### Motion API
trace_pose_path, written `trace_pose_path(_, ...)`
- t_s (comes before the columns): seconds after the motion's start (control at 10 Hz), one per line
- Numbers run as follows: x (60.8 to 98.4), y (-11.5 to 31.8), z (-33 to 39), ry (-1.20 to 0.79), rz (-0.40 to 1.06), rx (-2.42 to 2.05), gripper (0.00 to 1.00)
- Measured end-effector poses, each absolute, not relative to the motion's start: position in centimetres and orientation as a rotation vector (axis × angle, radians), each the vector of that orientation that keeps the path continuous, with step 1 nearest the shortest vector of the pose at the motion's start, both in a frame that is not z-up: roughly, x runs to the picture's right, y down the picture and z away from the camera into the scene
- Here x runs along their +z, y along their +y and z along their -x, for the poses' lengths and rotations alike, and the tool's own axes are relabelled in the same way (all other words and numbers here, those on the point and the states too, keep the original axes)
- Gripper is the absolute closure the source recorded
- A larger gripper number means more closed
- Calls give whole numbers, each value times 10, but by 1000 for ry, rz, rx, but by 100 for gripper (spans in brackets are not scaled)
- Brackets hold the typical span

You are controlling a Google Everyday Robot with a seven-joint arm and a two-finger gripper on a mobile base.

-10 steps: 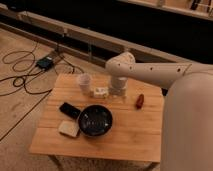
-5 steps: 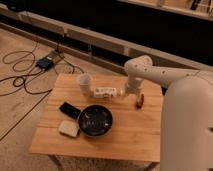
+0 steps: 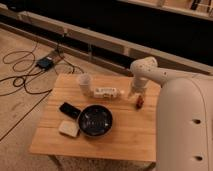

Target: Place the pepper in the ceramic cup

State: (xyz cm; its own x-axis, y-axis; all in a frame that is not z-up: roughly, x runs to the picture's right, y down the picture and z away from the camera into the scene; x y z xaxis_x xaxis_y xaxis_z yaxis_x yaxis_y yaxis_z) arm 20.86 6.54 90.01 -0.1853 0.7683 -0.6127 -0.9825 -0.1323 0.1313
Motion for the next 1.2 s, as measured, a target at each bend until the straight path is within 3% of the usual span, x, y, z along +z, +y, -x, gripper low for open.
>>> trace_pose_path(1.2,944,84,-251,707,488,1805,35)
